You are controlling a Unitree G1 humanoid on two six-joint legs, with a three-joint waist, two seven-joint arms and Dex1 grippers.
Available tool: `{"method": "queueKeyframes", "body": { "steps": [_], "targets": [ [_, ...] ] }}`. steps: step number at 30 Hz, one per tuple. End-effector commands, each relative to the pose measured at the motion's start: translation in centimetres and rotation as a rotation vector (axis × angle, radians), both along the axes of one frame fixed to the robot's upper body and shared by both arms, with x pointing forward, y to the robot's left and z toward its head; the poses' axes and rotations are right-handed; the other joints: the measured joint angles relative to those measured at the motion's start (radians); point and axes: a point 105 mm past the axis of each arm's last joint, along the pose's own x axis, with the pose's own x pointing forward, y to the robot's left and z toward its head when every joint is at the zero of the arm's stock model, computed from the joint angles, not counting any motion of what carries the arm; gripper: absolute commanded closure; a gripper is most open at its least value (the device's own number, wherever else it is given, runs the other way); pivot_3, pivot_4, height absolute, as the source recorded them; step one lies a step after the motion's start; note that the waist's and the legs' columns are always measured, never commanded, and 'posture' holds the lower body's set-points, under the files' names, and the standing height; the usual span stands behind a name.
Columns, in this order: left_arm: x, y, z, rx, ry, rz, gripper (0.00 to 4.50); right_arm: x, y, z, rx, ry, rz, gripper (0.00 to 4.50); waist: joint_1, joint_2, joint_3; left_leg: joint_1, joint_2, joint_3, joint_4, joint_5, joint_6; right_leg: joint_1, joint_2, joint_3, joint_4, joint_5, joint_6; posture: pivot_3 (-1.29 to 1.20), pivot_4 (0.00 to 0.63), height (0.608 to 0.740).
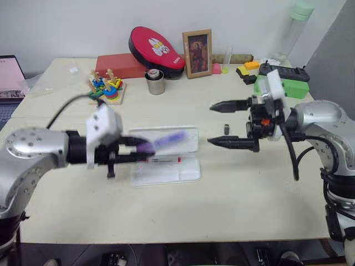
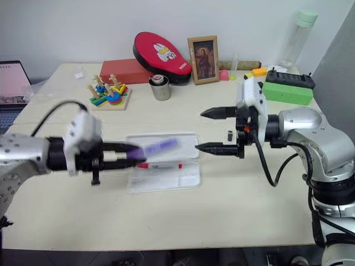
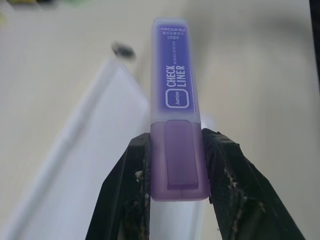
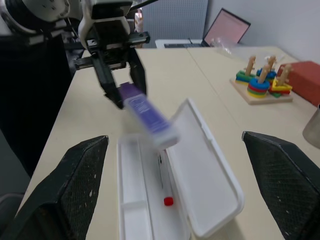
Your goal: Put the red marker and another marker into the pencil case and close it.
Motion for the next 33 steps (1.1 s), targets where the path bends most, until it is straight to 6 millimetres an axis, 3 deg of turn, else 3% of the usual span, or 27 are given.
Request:
{"method": "queueKeyframes", "body": {
  "steps": [1, 3, 7, 16, 21, 33],
  "targets": [
    [0.0, 0.5, -1.9, 0.111, -0.001, -0.032, 3.31, -0.7, 0.6, -0.5, -0.049, -0.058, 0.008, 0.00, 0.002, 0.000, 0.000, 0.000, 0.000, 0.000, 0.000, 0.000, 0.000, 0.000, 0.000, 0.000, 0.000, 0.000, 0.000, 0.00, 0.150, 0.740],
    [0.1, 0.7, -3.7, 0.164, 0.025, -0.032, 3.31, -0.5, 0.7, -1.8, -0.099, -0.054, -0.010, 0.00, 0.006, 0.000, 0.000, -0.001, 0.000, 0.000, 0.000, 0.000, 0.000, 0.000, 0.000, 0.000, -0.001, 0.000, 0.000, 0.00, 0.150, 0.740],
    [0.8, 0.8, -5.3, 0.198, 0.035, -0.037, 3.31, -0.6, 0.8, -3.2, -0.150, -0.047, -0.021, 0.00, 0.016, 0.000, 0.000, -0.001, 0.000, 0.000, 0.000, 0.000, 0.000, -0.001, 0.000, 0.000, -0.001, 0.000, 0.000, 0.00, 0.150, 0.740],
    [2.2, 0.8, -6.0, 0.249, 0.013, -0.079, 3.31, -1.1, 1.3, -3.8, -0.142, -0.032, -0.017, 0.00, 0.018, 0.000, 0.000, -0.002, 0.000, 0.000, 0.000, 0.000, 0.000, -0.001, 0.000, -0.001, -0.001, 0.000, 0.000, 0.00, 0.150, 0.740],
    [2.2, -0.1, -5.7, 0.233, 0.017, -0.119, 3.31, -1.4, 1.5, -3.9, -0.132, -0.026, -0.019, 0.00, 0.018, 0.000, 0.000, -0.002, 0.000, 0.000, 0.001, 0.000, 0.000, -0.001, 0.000, -0.001, -0.001, 0.000, 0.000, 0.00, 0.150, 0.740],
    [2.4, 0.4, -5.9, 0.283, 0.030, -0.136, 3.31, -1.4, 1.5, -4.0, -0.123, -0.022, -0.035, 0.00, 0.017, 0.000, 0.000, -0.002, 0.000, 0.000, 0.001, 0.000, 0.000, 0.000, 0.000, -0.001, -0.001, 0.000, 0.000, 0.00, 0.150, 0.740]
  ]
}}
